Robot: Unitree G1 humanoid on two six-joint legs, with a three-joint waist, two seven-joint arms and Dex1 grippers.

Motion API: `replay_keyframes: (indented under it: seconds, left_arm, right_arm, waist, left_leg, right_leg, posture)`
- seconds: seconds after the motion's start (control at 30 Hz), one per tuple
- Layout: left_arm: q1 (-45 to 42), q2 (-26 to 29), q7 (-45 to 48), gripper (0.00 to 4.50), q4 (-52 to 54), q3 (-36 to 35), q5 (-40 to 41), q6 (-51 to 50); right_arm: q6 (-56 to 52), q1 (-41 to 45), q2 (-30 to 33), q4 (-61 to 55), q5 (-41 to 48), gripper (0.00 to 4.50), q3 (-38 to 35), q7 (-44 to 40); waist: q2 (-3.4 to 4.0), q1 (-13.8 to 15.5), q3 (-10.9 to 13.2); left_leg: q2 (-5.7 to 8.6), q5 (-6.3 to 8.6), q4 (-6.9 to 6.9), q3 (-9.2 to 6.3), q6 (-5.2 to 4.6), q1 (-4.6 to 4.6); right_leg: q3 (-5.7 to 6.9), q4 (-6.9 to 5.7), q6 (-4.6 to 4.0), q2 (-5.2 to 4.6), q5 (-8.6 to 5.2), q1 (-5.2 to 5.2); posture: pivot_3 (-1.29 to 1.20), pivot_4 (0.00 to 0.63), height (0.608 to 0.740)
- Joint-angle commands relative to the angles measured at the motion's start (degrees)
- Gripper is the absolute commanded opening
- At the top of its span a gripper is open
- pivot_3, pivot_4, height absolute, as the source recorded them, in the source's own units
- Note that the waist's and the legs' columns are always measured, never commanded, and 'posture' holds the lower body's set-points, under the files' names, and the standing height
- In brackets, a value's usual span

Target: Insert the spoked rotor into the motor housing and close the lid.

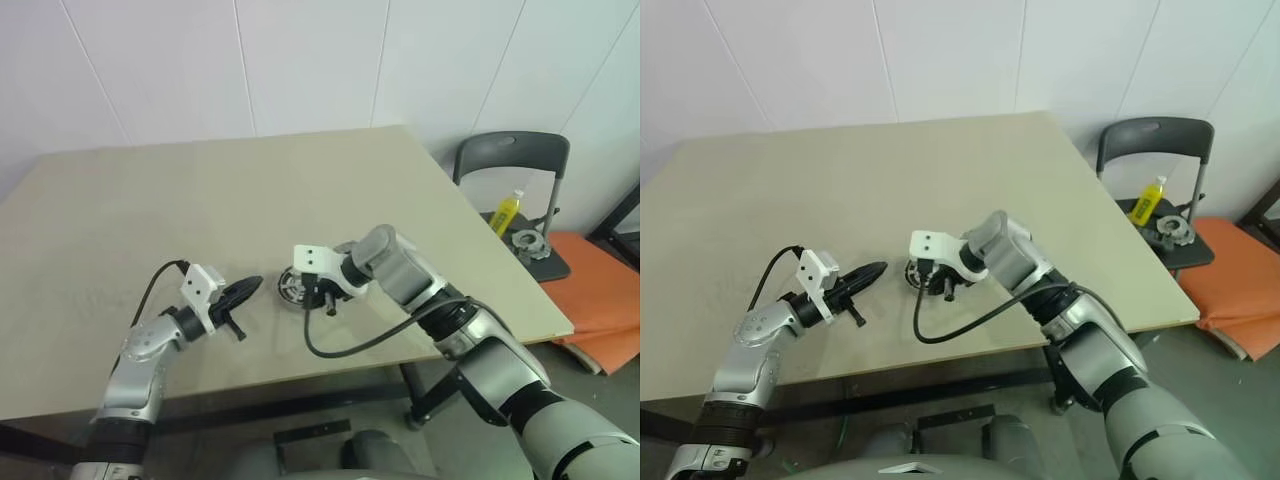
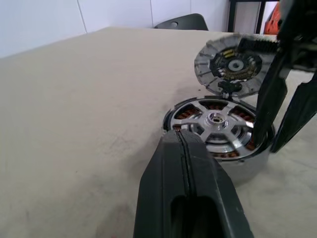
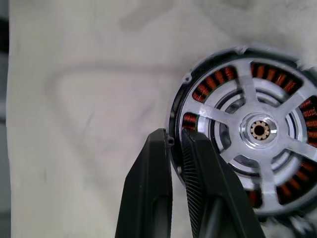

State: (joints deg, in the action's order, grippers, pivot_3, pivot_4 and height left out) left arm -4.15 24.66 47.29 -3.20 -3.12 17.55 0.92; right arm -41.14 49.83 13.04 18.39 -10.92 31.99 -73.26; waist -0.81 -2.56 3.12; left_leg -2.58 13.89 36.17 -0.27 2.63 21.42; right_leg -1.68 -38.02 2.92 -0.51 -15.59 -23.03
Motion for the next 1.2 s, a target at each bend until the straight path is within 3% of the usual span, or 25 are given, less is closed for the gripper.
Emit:
replay_keyframes:
  seconds: [0.03, 0.07, 0.1, 0.27, 0.37, 0.47, 0.6, 0.83, 0.93, 1.1, 1.2]
  left_arm:
    - [-0.2, 0.6, 0.5, 0.0, 2.5, -1.0, 1.0, 1.3]
    - [-0.2, 0.6, 0.5, 0.0, 2.4, -1.1, 1.1, 1.4]
    - [-0.2, 0.7, 0.5, 0.0, 2.3, -1.2, 1.0, 1.4]
    - [-0.3, 0.8, 0.6, 0.0, 1.8, -0.9, 0.6, 1.3]
    - [-0.4, 0.6, 0.7, 0.0, 1.2, -0.6, 0.4, 1.2]
    - [-0.7, 0.4, 0.6, 0.0, 1.0, -0.3, 0.4, 1.2]
    - [-1.5, 0.1, 0.5, 0.0, 0.6, -0.3, 0.6, 1.0]
    - [-2.3, -0.2, 0.4, 0.0, 0.0, -0.5, 0.9, 0.9]
    - [-2.3, -0.2, 0.4, 0.0, -0.1, -0.3, 0.8, 0.9]
    - [-2.6, -0.3, 0.3, 0.0, -0.6, -0.4, 0.7, 0.7]
    - [-2.8, -0.3, 0.3, 0.0, -0.9, -0.1, 0.5, 0.7]
  right_arm:
    - [-1.1, 1.0, -2.6, 3.3, 2.5, 0.12, -1.5, 2.2]
    - [-0.6, 1.3, -2.6, 3.9, 2.7, 0.12, -1.3, 2.1]
    - [0.5, 1.6, -2.1, 4.2, 2.5, 0.82, -0.6, 1.5]
    - [2.4, 5.1, -1.6, 6.0, 4.9, 2.3, -1.8, -1.2]
    - [2.0, 9.9, -3.1, 8.9, 9.2, 2.3, -6.4, -2.0]
    - [10.0, 15.4, -4.2, 16.1, 8.8, 2.3, -10.2, 5.4]
    - [30.8, 19.8, -1.2, 26.4, -1.8, 2.3, -5.1, 18.0]
    - [50.7, 25.2, 6.4, 40.7, -24.1, 2.3, 10.2, 31.6]
    - [54.4, 26.0, 9.0, 45.1, -29.9, 1.67, 13.8, 33.9]
    - [58.1, 27.8, 11.6, 49.2, -33.1, 0.03, 14.7, 29.9]
    - [59.0, 28.0, 12.2, 50.2, -31.9, 0.03, 12.9, 24.4]
  waist:
    - [-0.01, -0.2, 0.0]
    - [-0.01, -0.4, 0.0]
    - [-0.01, -0.5, 0.0]
    - [0.01, -1.3, 0.0]
    - [0.04, -1.4, 0.0]
    - [0.05, -1.5, 0.0]
    - [0.01, -1.1, 0.0]
    - [0.04, -1.4, 0.0]
    - [0.04, -1.5, 0.0]
    - [0.16, -1.6, 0.1]
    - [0.2, -1.6, 0.1]
  left_leg:
    - [0.0, 0.0, 0.0, 0.0, 0.0, -0.03]
    - [0.0, 0.0, 0.01, 0.01, 0.0, -0.04]
    - [-0.01, 0.0, 0.02, -0.01, 0.0, -0.07]
    - [-0.01, 0.0, 0.03, -0.07, 0.0, -0.11]
    - [0.0, 0.0, 0.07, -0.08, 0.0, -0.07]
    - [0.0, 0.0, 0.05, -0.07, 0.0, -0.01]
    - [0.0, 0.0, -0.07, -0.08, 0.0, 0.03]
    - [0.2, 0.0, -0.05, 0.13, 0.0, 0.18]
    - [0.19, 0.0, -0.12, 0.17, 0.0, 0.09]
    - [0.16, 0.0, -0.14, 0.17, -0.01, -0.01]
    - [0.16, 0.0, -0.13, 0.21, -0.01, -0.02]
  right_leg:
    - [0.0, 0.0, 0.0, 0.0, 0.0, 0.01]
    - [0.0, 0.0, -0.01, 0.0, -0.01, 0.01]
    - [0.0, -0.02, -0.01, 0.02, -0.02, 0.04]
    - [0.0, -0.07, 0.12, 0.05, -0.11, 0.05]
    - [0.0, -0.08, 0.13, 0.05, -0.1, 0.04]
    - [-0.01, -0.08, 0.14, 0.05, 0.1, -0.03]
    - [0.03, 0.01, 0.13, 0.04, 0.08, -0.07]
    - [-0.25, 0.07, 0.05, -0.13, -0.03, -0.19]
    - [-0.35, 0.04, 0.04, -0.09, -0.03, -0.19]
    - [-0.52, -0.09, 0.05, 0.0, -0.03, -0.22]
    - [-0.53, -0.09, 0.06, 0.0, -0.02, -0.21]
  posture:
    - [0.0, 0.0, 0.74]
    - [0.0, 0.0, 0.74]
    - [0.0, 0.0, 0.74]
    - [0.0, 0.0, 0.74]
    - [0.0, 0.0, 0.74]
    - [0.0, 0.0, 0.74]
    - [0.0, 0.0, 0.74]
    - [0.0, 0.0, 0.74]
    - [0.0, 0.0, 0.74]
    - [0.0, 0.0, 0.74]
    - [0.0, 0.0, 0.74]
